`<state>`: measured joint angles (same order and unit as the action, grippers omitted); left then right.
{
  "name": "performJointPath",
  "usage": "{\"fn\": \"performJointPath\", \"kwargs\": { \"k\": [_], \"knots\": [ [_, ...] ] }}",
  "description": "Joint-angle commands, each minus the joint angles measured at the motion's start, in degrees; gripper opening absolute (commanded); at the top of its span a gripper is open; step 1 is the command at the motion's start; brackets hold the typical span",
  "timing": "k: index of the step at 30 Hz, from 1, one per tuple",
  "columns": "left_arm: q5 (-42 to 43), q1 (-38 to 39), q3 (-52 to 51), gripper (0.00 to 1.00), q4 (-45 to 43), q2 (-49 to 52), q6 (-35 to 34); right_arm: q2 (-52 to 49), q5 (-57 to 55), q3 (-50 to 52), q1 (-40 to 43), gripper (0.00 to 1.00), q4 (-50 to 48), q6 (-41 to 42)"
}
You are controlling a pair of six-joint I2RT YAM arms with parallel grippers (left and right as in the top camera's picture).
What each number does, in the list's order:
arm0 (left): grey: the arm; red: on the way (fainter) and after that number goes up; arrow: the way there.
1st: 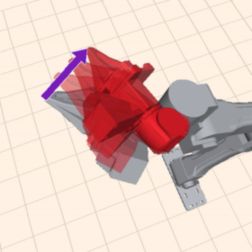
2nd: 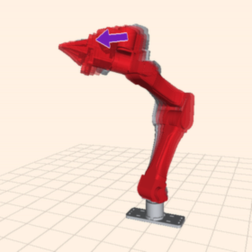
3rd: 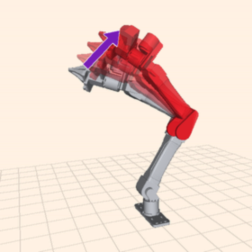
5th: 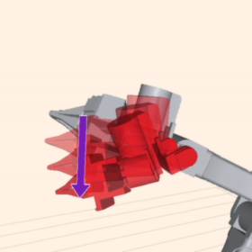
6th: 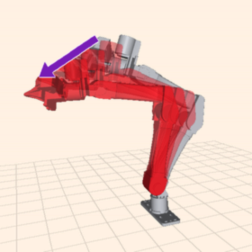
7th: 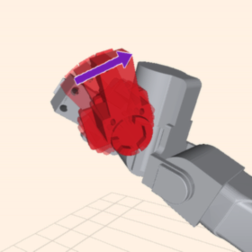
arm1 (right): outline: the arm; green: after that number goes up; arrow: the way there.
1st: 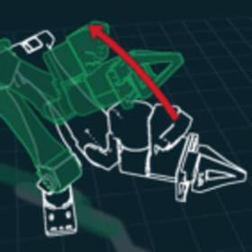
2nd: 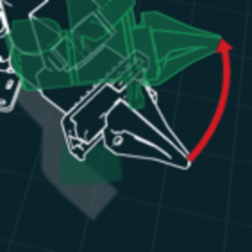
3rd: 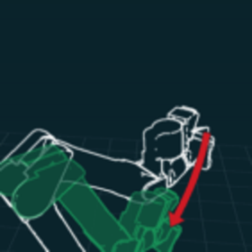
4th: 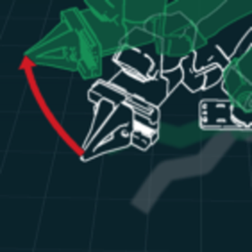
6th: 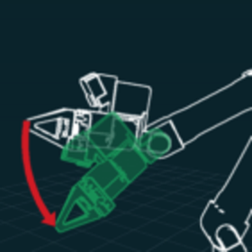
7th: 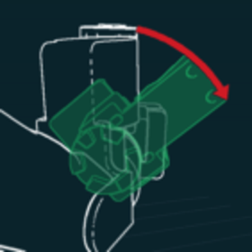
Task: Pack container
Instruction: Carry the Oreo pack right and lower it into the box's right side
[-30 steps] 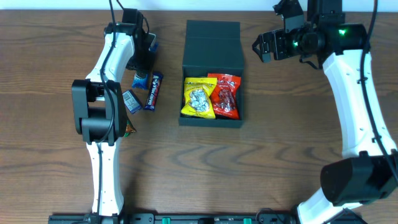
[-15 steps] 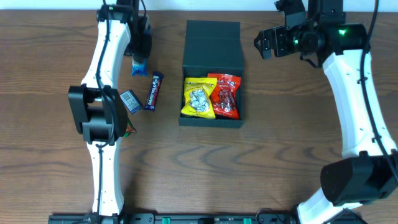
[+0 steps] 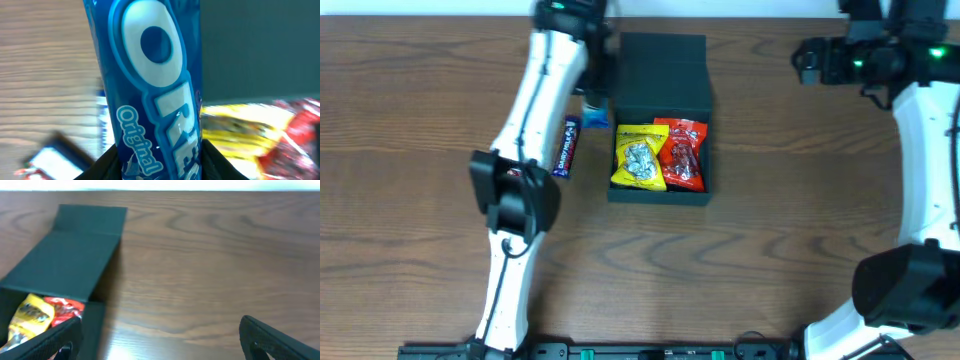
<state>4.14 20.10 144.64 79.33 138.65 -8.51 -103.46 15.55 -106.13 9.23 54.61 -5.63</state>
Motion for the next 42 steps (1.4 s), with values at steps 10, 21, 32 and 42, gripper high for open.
{"fn": "performJointPath", "kwargs": {
  "k": [10,21,32,42],
  "knots": [
    [0.35,17.2,1.31,0.17,0.52,-0.11,-9.81,1.25,-0.11,-0.28,4.17,0.99,0.04,0.9],
    [0.39,20.83,-1.7,0.1,2.69,-0.11,-19.58,1.25,0.59,-0.28,4.72,0.99,0.24,0.9],
    [0.83,23.1,-6.67,0.09,-0.92,-0.11,-20.87,1.25,1.42,-0.28,4.72,0.99,0.28,0.92],
    [0.83,23.06,-10.54,0.09,-4.83,-0.11,-20.87,1.25,1.4,-0.28,4.72,0.99,0.42,0.92]
  ]
}}
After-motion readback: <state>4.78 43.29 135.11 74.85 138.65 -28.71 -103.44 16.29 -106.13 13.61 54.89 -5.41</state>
